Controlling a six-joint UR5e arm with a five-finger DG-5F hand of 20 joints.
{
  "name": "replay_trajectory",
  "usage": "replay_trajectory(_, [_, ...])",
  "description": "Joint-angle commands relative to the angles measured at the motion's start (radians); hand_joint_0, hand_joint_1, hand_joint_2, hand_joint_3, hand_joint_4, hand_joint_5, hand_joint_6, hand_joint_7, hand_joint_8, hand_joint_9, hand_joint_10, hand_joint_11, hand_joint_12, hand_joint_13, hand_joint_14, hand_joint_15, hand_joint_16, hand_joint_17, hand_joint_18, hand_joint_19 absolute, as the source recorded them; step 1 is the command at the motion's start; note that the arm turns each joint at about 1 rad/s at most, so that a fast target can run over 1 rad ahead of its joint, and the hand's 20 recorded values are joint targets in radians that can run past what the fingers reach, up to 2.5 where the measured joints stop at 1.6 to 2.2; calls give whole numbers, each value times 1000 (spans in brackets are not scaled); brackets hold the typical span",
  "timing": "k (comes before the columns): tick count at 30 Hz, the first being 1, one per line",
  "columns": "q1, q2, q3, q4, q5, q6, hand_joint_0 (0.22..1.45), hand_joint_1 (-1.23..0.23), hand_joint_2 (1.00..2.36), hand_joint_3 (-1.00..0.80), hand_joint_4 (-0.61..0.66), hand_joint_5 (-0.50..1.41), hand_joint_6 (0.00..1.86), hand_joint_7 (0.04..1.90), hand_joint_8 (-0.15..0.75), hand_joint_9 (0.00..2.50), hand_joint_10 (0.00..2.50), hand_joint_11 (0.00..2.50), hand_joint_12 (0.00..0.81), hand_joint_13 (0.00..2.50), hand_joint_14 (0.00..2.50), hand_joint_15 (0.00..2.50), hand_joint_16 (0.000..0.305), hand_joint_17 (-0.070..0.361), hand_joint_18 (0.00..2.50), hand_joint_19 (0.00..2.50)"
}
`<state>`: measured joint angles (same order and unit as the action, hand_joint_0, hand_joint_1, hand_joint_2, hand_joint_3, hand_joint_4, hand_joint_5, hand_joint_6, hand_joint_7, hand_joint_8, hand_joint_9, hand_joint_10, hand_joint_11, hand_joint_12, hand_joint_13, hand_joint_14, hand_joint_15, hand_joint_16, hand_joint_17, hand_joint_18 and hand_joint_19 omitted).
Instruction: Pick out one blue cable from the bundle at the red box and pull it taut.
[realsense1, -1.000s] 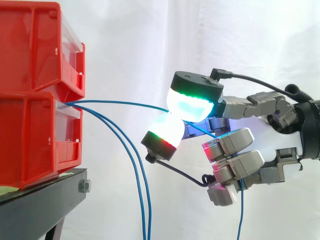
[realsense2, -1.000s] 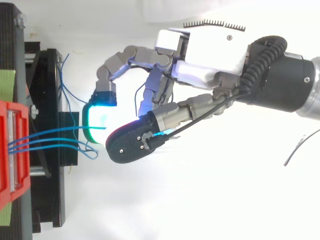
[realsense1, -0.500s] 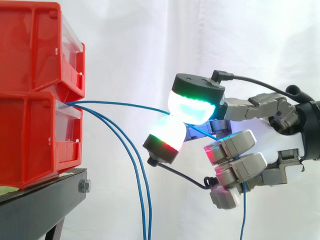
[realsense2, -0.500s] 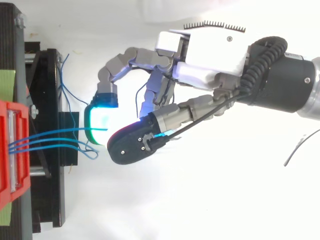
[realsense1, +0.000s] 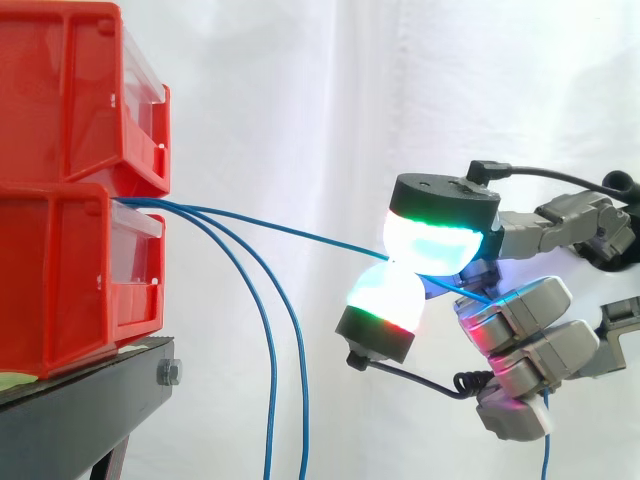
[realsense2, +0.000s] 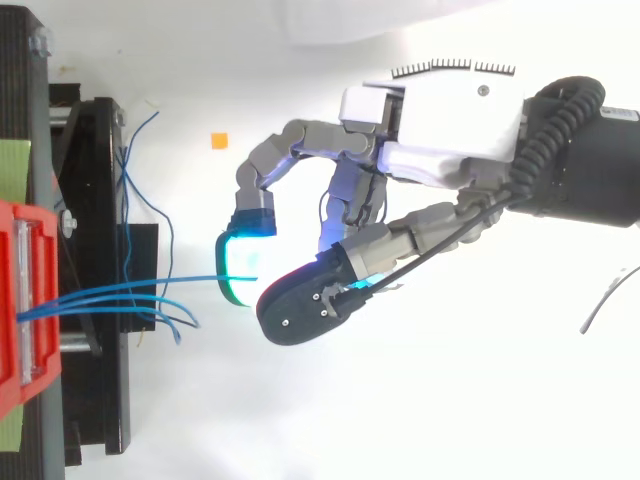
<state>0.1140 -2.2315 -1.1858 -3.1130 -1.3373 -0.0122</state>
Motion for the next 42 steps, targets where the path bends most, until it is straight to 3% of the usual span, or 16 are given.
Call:
replay_trajectory(1, [-1,6,-3,-10,-3,0,712,-783,1010,-369,-48,-141,949,1060,245,1353,248,1535,299,1436,8,1584,45,102,980,947])
replay_trajectory(3, [3,19,-26,-10,-3,0,712,-783,1010,-375,-46,-142,949,1059,251,1347,255,1549,298,1435,9,1583,46,103,981,956])
replay_trajectory(5, [6,55,-92,-1,3,1,712,-782,1010,-381,-46,-142,949,1058,253,1347,256,1553,293,1433,7,1581,46,104,983,955])
replay_trajectory(7, [7,69,-117,13,12,3,711,-782,1010,-378,-48,-142,949,1050,246,1348,254,1543,303,1433,7,1578,47,105,983,957])
replay_trajectory(8, [9,89,-156,40,27,3,711,-781,1009,-379,-50,-142,948,1062,251,1348,259,1551,296,1432,7,1580,47,105,986,957])
replay_trajectory(16, [15,127,-241,79,32,4,719,-775,1008,-400,-66,-146,951,1055,246,1347,278,1523,290,1436,6,1572,46,104,996,949])
replay_trajectory(28, [18,131,-247,82,29,8,743,-782,1006,-423,-108,-153,958,1058,250,1336,302,1514,291,1436,7,1585,46,104,1017,952])
replay_trajectory(35, [21,130,-247,129,69,-3,743,-783,1006,-424,-105,-154,960,1048,252,1337,305,1529,301,1440,8,1575,49,111,1033,938])
replay_trajectory(42, [21,130,-247,169,70,-23,740,-784,1007,-418,-101,-153,959,1046,246,1355,289,1562,303,1452,7,1583,53,119,1054,928])
